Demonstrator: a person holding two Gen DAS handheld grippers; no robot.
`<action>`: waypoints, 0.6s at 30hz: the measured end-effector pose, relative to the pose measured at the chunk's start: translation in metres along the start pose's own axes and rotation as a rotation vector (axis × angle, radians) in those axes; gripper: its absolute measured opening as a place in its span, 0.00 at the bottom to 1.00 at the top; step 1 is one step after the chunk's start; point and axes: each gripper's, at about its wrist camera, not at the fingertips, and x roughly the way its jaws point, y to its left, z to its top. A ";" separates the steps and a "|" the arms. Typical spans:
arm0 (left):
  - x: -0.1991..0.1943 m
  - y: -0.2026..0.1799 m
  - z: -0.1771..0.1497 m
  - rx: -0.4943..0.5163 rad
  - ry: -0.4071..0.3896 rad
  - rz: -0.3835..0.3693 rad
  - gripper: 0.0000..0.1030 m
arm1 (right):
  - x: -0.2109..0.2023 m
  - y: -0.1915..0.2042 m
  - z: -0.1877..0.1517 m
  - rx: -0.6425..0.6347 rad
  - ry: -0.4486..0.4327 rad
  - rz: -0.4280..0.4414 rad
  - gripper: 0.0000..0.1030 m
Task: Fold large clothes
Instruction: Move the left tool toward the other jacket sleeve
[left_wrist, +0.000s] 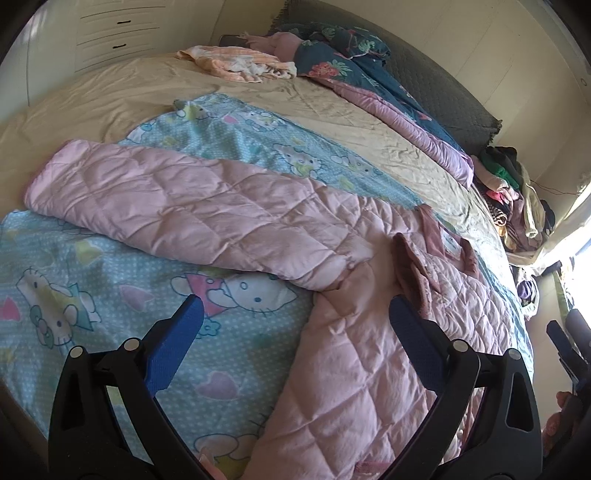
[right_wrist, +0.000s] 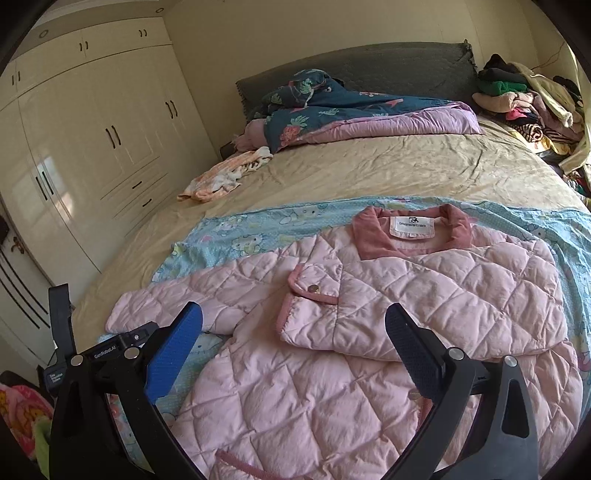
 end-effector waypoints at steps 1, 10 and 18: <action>0.000 0.003 0.000 -0.005 0.002 0.000 0.91 | 0.003 0.004 0.000 -0.008 0.004 0.006 0.96; 0.005 0.039 0.002 -0.072 0.000 0.032 0.91 | 0.030 0.039 -0.002 -0.067 0.048 0.040 0.96; 0.015 0.072 0.004 -0.143 0.001 0.055 0.91 | 0.058 0.061 -0.009 -0.111 0.094 0.063 0.96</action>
